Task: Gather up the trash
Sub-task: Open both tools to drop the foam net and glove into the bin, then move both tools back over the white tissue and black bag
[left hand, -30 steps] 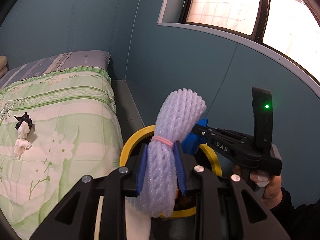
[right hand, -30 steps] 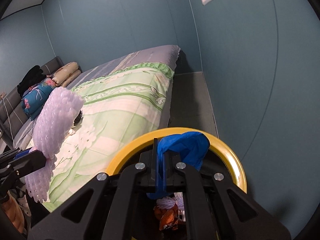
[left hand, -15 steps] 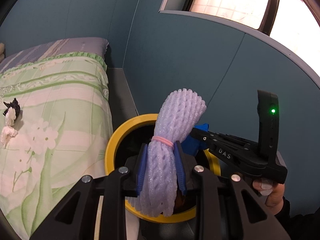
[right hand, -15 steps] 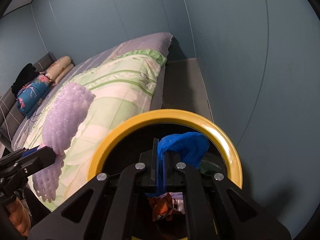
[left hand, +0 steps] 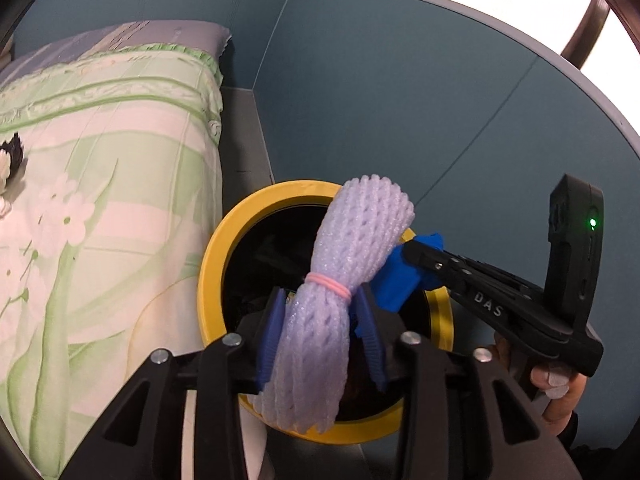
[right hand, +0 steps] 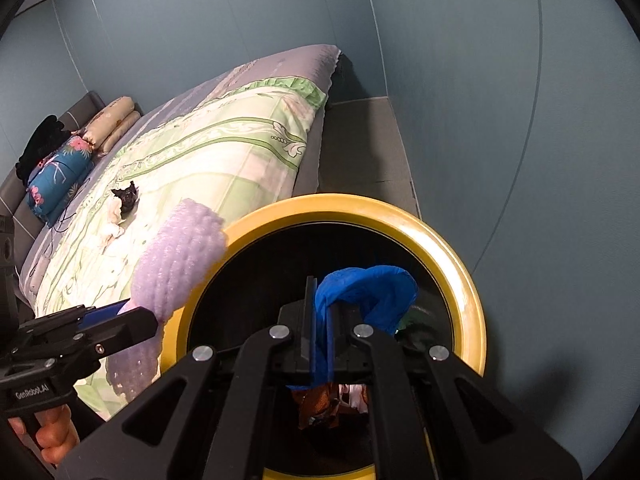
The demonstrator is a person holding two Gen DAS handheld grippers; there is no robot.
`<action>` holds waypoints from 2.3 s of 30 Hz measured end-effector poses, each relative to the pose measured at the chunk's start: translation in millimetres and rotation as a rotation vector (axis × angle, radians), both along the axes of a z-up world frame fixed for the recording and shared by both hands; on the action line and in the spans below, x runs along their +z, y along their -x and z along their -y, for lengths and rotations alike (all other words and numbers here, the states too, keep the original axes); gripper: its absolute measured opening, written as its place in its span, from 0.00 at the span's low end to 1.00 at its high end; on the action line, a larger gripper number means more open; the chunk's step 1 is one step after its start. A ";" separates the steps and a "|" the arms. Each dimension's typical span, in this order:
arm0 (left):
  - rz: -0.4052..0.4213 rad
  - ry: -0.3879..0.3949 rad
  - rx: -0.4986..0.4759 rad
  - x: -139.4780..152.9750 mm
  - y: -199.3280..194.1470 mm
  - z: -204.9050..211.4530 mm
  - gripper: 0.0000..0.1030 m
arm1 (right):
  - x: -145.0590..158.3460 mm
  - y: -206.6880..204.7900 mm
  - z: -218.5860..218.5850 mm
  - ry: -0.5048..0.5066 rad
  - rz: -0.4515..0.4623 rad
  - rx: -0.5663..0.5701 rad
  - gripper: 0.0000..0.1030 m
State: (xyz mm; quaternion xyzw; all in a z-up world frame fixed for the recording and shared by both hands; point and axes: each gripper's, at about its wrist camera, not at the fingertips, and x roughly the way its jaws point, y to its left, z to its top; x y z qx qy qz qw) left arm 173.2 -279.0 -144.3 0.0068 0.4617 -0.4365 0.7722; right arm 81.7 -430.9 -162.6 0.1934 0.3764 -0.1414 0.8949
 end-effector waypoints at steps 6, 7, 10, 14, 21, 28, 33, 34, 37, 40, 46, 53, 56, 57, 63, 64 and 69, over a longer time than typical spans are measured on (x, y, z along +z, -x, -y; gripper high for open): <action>-0.019 0.020 0.033 -0.1 -8.1 -11.6 0.55 | -3.5 -1.0 7.9 -0.026 -0.017 -0.017 0.04; -0.018 0.022 0.038 0.7 -9.2 -13.6 0.57 | -2.9 -1.5 8.6 -0.025 -0.018 -0.021 0.04; -0.017 0.028 0.051 3.0 -11.8 -19.5 0.57 | -1.4 0.0 9.4 -0.028 -0.017 -0.034 0.34; -0.004 0.034 0.074 9.4 -11.6 -29.6 0.57 | 3.1 1.3 11.1 -0.030 -0.007 -0.046 0.47; 0.017 0.043 0.130 14.2 -18.6 -57.4 0.62 | 13.9 -2.4 6.1 -0.035 -0.009 -0.029 0.52; 0.019 0.044 0.202 9.3 -31.3 -91.3 0.62 | 21.2 -16.6 -9.6 0.006 -0.065 0.027 0.61; 0.025 0.046 0.246 9.3 -39.7 -114.8 0.62 | 22.1 -30.7 -20.0 0.026 -0.121 0.070 0.68; 0.026 0.050 0.254 9.2 -40.3 -120.8 0.63 | 21.1 -32.6 -21.3 0.027 -0.132 0.075 0.68; 0.032 0.060 0.279 8.6 -41.6 -133.8 0.63 | 19.1 -42.5 -24.4 0.032 -0.169 0.085 0.69; 0.036 0.070 0.306 8.4 -45.1 -150.0 0.64 | 18.7 -48.2 -30.1 0.035 -0.190 0.089 0.73; 0.024 0.070 0.362 3.9 -53.3 -179.5 0.65 | 11.0 -64.3 -36.4 0.013 -0.260 0.110 0.77; 0.011 0.081 0.422 -5.0 -64.9 -212.8 0.66 | 0.9 -81.7 -39.2 0.022 -0.331 0.093 0.77; 0.002 0.084 0.448 -9.7 -70.9 -226.4 0.68 | 1.5 -86.4 -41.7 0.022 -0.335 0.083 0.77; 0.001 0.084 0.455 -11.3 -72.7 -230.1 0.68 | 2.4 -88.2 -43.2 0.027 -0.336 0.085 0.77; -0.005 0.063 0.507 -20.4 -89.1 -251.0 0.68 | 15.9 -104.9 -65.8 0.060 -0.304 0.125 0.77; -0.008 0.057 0.521 -22.7 -93.1 -255.3 0.68 | 17.1 -108.0 -69.3 0.061 -0.299 0.132 0.77; -0.017 0.028 0.566 -31.7 -107.0 -270.2 0.68 | 26.5 -136.9 -95.4 0.082 -0.254 0.197 0.77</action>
